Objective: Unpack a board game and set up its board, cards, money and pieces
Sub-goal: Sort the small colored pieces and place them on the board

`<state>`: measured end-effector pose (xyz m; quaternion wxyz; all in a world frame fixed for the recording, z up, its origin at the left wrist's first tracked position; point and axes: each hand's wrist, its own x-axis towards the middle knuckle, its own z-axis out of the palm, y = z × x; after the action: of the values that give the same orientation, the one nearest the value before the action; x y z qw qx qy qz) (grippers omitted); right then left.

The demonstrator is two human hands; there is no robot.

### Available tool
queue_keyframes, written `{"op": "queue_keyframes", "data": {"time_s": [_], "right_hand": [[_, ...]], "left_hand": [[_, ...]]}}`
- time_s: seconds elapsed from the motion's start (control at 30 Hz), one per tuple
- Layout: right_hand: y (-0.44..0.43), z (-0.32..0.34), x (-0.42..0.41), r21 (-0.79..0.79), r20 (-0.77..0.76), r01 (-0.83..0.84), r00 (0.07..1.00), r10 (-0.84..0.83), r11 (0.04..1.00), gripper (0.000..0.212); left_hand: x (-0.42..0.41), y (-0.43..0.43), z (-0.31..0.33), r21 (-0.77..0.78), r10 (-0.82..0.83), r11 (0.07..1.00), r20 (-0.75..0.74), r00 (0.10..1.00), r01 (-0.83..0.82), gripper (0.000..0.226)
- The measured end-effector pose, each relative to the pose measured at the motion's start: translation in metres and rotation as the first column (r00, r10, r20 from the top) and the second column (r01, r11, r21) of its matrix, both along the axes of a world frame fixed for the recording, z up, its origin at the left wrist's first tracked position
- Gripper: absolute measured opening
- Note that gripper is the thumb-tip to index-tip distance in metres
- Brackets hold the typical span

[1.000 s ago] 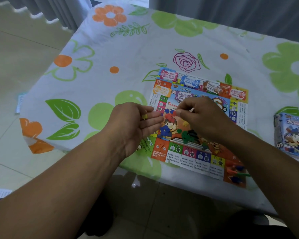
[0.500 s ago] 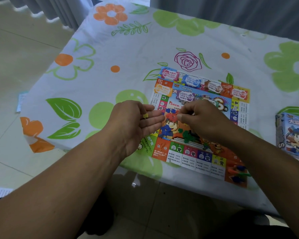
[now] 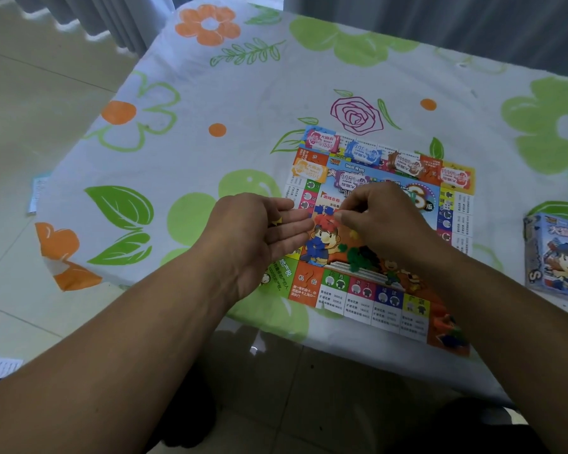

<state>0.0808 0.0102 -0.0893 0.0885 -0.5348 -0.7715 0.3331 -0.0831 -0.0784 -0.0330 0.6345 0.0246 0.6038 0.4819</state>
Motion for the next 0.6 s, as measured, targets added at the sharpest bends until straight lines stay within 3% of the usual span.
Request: {"op": "queue_keyframes", "data": {"time_s": [0.1,0.33,0.6], "right_hand": [[0.003,-0.002,-0.006,0.055,-0.01,0.033,0.999,-0.032,0.998,0.01],[0.001,-0.01,-0.017,0.175,0.131,-0.026,0.991,0.003,0.984,0.015],[0.005,-0.005,-0.022,0.095,0.127,-0.029,0.992,0.016,0.995,0.008]], "left_hand": [[0.0,0.0,0.002,-0.003,-0.003,1.0,-0.006,1.0,0.003,0.032],[-0.004,-0.002,0.001,0.0,0.002,1.0,-0.006,1.0,-0.002,0.032],[-0.007,-0.004,0.002,0.002,0.001,1.0,-0.008,1.0,-0.001,0.031]]}}
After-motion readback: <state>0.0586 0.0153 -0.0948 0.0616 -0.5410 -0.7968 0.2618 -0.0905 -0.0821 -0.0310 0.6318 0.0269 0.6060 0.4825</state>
